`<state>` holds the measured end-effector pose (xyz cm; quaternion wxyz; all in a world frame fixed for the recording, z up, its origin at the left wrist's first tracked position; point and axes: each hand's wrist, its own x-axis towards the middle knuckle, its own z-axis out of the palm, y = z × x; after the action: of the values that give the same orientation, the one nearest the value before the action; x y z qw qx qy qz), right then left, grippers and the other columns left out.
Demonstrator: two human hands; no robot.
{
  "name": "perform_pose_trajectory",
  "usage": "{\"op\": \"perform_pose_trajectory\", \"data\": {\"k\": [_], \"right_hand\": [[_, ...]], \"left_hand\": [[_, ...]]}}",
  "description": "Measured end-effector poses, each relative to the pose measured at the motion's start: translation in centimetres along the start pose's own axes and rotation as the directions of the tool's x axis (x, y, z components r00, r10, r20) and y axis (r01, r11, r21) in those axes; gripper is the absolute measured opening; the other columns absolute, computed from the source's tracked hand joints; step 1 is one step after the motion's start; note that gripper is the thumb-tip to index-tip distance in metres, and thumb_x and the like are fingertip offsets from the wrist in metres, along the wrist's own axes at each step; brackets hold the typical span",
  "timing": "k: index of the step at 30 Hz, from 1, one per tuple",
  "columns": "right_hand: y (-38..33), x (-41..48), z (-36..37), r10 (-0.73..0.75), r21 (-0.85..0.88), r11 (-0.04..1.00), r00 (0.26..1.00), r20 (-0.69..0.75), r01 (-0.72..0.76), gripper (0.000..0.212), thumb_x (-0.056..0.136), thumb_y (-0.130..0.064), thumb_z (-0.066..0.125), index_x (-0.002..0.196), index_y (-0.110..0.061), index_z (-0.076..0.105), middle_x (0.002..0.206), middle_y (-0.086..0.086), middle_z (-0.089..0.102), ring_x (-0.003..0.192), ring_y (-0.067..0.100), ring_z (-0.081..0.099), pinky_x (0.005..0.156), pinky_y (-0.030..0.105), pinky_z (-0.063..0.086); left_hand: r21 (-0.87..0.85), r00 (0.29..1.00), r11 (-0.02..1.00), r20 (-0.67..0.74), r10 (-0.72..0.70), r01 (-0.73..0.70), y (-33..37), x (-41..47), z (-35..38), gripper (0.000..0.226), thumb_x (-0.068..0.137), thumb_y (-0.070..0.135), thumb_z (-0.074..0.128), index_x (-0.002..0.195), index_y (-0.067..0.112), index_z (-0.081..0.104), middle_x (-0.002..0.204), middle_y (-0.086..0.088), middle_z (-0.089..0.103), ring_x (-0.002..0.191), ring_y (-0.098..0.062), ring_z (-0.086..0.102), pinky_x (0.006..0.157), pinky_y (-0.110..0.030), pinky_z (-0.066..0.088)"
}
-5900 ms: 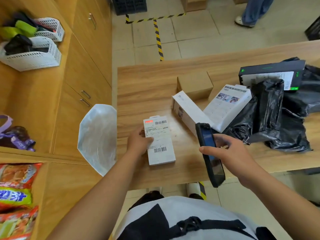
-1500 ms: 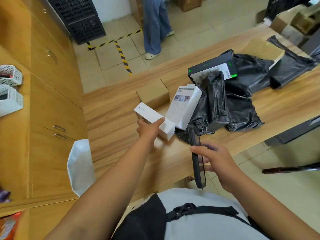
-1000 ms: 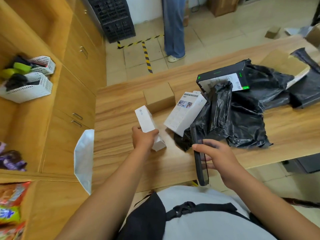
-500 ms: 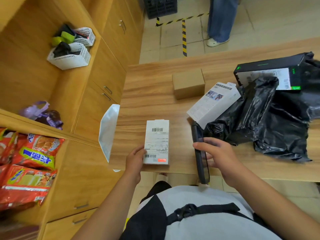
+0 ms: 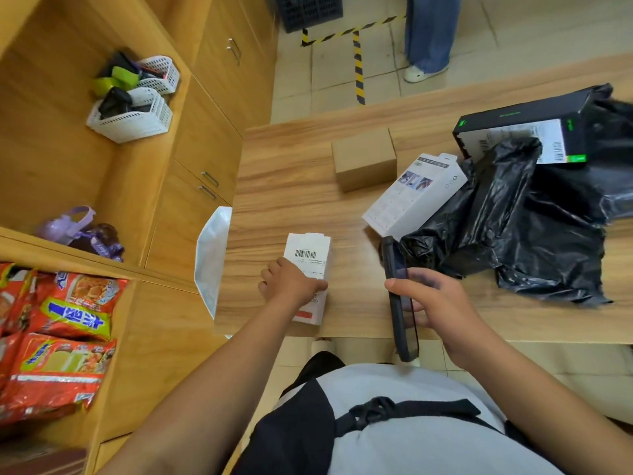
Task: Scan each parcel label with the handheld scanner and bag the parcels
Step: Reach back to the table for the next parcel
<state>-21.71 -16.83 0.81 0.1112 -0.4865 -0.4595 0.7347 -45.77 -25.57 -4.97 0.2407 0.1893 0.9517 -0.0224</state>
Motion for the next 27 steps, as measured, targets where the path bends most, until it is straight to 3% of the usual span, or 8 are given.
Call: {"op": "perform_pose_trajectory", "data": {"k": [3, 7, 13, 17, 20, 23, 25, 27], "right_hand": [[0.4, -0.2, -0.9, 0.004, 0.019, 1.000, 1.000, -0.024, -0.004, 0.051, 0.074, -0.037, 0.086, 0.120, -0.020, 0.070, 0.113, 0.010, 0.074, 0.102, 0.031, 0.071, 0.090, 0.056, 0.060], [0.5, -0.6, -1.7, -0.002, 0.034, 0.999, 0.998, -0.065, 0.005, 0.061, 0.074, -0.040, 0.085, 0.128, -0.019, 0.066, 0.117, 0.007, 0.072, 0.105, 0.030, 0.069, 0.093, 0.056, 0.058], [0.7, -1.2, -2.0, -0.023, 0.064, 0.998, 0.998, -0.063, 0.027, 0.040, 0.077, -0.034, 0.084, 0.113, -0.023, 0.071, 0.110, 0.012, 0.073, 0.091, 0.024, 0.070, 0.054, 0.024, 0.056], [0.9, -1.3, -1.7, -0.021, 0.053, 0.998, 0.998, -0.066, 0.024, 0.036, 0.075, -0.036, 0.085, 0.108, -0.026, 0.073, 0.110, 0.015, 0.073, 0.089, 0.023, 0.069, 0.063, 0.030, 0.055], [1.0, -1.3, -1.2, -0.009, 0.031, 0.999, 0.996, -0.087, 0.011, 0.056, 0.074, -0.038, 0.085, 0.124, -0.020, 0.069, 0.111, 0.010, 0.072, 0.097, 0.024, 0.068, 0.078, 0.041, 0.056], [1.0, -1.3, -0.7, -0.013, 0.022, 1.000, 0.994, -0.105, 0.015, 0.064, 0.075, -0.038, 0.085, 0.132, -0.017, 0.065, 0.113, 0.005, 0.071, 0.102, 0.025, 0.066, 0.082, 0.043, 0.056], [0.9, -1.2, -0.2, -0.021, 0.017, 1.000, 0.994, -0.110, 0.023, 0.060, 0.076, -0.037, 0.084, 0.129, -0.018, 0.066, 0.111, 0.005, 0.071, 0.099, 0.023, 0.066, 0.075, 0.037, 0.053], [0.7, -1.1, 0.4, -0.023, 0.009, 1.000, 0.992, -0.120, 0.024, 0.058, 0.076, -0.037, 0.084, 0.129, -0.018, 0.066, 0.111, 0.006, 0.071, 0.100, 0.025, 0.067, 0.074, 0.036, 0.054]], "left_hand": [[0.197, 0.957, 0.941, 0.153, 0.247, -0.275, -0.5, 1.1, -1.6, 0.114, 0.062, 0.048, 0.086, 0.151, 0.027, 0.019, 0.150, -0.009, 0.030, 0.136, -0.034, 0.029, 0.105, -0.045, 0.029], [0.545, 0.776, 0.573, 0.272, 0.570, -0.612, -0.8, 2.1, -3.3, 0.097, 0.085, 0.031, 0.070, 0.152, 0.050, 0.003, 0.161, -0.009, 0.011, 0.144, -0.036, 0.017, 0.114, -0.048, 0.019], [0.665, 0.563, 0.222, 0.355, 0.746, -0.713, -0.4, 2.6, -3.7, 0.096, 0.094, 0.009, 0.058, 0.152, 0.053, -0.004, 0.166, -0.006, 0.000, 0.148, -0.029, 0.015, 0.113, -0.042, 0.028], [0.634, 0.518, 0.178, 0.402, 0.755, -0.753, -0.5, 3.0, -4.0, 0.101, 0.092, 0.003, 0.059, 0.151, 0.055, -0.005, 0.166, -0.001, -0.003, 0.150, -0.029, 0.011, 0.103, -0.043, 0.042], [0.616, 0.532, 0.247, 0.333, 0.778, -0.748, -1.1, 3.3, -4.5, 0.101, 0.091, 0.001, 0.058, 0.151, 0.055, -0.003, 0.167, -0.002, -0.004, 0.150, -0.029, 0.010, 0.107, -0.045, 0.038], [0.407, 0.693, 0.619, 0.049, 0.719, -0.671, -2.1, 3.4, -4.6, 0.097, 0.083, 0.000, 0.064, 0.153, 0.046, 0.015, 0.164, -0.004, 0.012, 0.145, -0.031, 0.022, 0.106, -0.045, 0.038], [-0.042, 0.862, 0.865, -0.118, 0.493, -0.501, -3.0, 3.3, -4.0, 0.080, 0.084, 0.008, 0.068, 0.150, 0.034, 0.032, 0.155, -0.005, 0.031, 0.136, -0.029, 0.038, 0.096, -0.037, 0.044], [-0.570, 0.988, 0.809, -0.035, 0.149, -0.142, -3.7, 2.9, -3.1, 0.065, 0.086, 0.018, 0.072, 0.144, 0.025, 0.043, 0.142, -0.007, 0.048, 0.113, -0.025, 0.054, 0.074, -0.028, 0.047]]}}
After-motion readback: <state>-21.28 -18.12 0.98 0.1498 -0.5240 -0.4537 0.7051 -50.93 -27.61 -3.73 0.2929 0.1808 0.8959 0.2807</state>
